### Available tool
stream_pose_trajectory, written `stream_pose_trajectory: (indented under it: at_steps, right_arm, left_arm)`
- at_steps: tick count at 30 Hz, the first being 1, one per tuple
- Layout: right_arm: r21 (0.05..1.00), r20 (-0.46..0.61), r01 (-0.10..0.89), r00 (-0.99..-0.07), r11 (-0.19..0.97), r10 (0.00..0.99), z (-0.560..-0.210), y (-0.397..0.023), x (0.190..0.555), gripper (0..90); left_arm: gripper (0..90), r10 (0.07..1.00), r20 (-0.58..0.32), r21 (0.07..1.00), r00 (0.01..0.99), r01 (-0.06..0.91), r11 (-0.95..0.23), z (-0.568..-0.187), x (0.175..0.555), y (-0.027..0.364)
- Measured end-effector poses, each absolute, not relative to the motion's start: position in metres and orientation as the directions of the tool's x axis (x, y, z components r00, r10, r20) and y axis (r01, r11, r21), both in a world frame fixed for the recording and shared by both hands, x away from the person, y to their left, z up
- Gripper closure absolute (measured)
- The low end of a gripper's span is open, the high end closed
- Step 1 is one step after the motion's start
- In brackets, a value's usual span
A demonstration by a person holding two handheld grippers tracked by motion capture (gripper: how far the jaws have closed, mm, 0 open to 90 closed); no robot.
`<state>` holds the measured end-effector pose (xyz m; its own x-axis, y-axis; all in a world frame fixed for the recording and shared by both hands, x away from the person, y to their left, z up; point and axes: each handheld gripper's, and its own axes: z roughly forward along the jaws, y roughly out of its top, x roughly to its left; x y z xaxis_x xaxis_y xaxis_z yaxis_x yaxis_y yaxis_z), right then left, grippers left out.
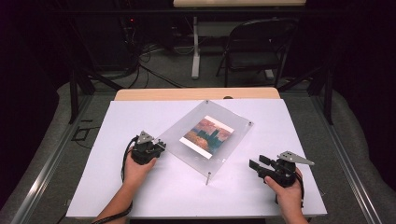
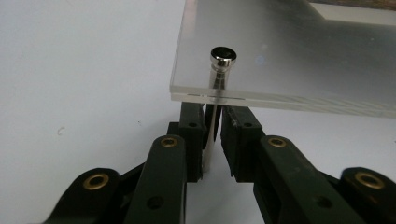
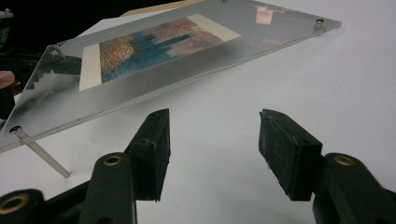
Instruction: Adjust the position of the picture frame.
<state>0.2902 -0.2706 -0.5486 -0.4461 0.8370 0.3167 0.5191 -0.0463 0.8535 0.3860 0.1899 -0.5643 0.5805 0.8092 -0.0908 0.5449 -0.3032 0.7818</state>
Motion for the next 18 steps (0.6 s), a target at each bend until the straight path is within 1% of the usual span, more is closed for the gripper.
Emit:
stream_pose_trajectory:
  at_steps: [5, 12, 18]
  right_arm:
    - [0.852, 0.321, 0.52, -0.444, -0.051, 0.837, -0.5488, -0.2711, 0.2897, 43.4]
    - [0.852, 0.32, 0.522, -0.445, -0.049, 0.836, -0.549, -0.2702, 0.2896, 43.4]
    - [0.854, 0.302, 0.52, -0.478, -0.012, 0.825, -0.5491, -0.2626, 0.289, 43.8]
  left_arm:
    - [83.1, 0.811, -0.102, 0.78, 0.576, 0.552, -0.294, -0.5644, 0.3871, 0.1918]
    - [84.5, 0.807, -0.107, 0.781, 0.581, 0.552, -0.293, -0.5641, 0.3878, 0.1919]
    - [84.7, 0.799, -0.129, 0.775, 0.587, 0.562, -0.288, -0.5616, 0.3879, 0.1932]
